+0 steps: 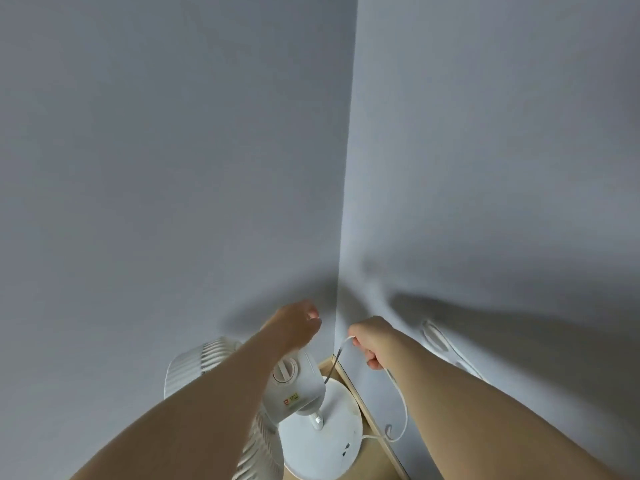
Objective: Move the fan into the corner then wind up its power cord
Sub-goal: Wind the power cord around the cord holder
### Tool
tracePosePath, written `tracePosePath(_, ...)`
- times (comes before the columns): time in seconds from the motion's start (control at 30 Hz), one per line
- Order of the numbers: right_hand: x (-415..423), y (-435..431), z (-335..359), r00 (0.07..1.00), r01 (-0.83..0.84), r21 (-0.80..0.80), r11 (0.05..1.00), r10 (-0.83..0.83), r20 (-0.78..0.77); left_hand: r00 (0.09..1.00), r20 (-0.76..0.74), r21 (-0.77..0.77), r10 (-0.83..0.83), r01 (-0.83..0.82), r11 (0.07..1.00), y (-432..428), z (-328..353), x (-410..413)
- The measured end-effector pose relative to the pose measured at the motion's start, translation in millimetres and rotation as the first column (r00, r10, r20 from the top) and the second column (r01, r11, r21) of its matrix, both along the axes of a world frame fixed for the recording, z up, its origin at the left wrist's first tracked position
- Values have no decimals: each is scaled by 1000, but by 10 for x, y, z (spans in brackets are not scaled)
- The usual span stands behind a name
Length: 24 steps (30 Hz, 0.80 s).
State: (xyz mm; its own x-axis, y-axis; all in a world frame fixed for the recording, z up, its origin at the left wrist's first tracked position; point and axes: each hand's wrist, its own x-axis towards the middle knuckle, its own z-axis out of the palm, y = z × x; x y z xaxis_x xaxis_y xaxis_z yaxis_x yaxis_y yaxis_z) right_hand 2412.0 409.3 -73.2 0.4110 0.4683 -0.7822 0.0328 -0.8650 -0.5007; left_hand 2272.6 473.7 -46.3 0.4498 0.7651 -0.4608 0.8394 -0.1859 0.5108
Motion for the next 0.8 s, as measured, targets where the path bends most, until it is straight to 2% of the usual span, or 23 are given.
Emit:
tracePosePath(0.2,-1,-258,567,988,151,93,984,-152,9,992,37,58,-124,122,991,-96,383,68)
tracePosePath(0.37,75,-519,1029,943,325,248,913,-331,-17,969,33,129,-246,240,962,-257,596,138)
tracePosePath(0.6,128,-1139,1456,926,327,344,880,-371,69,936,131,155,-326,305,940,-594,770,272)
tracePosePath(0.8,115,-1405,1750,939,288,316,904,-331,93,926,239,148,-293,263,953,-785,853,321)
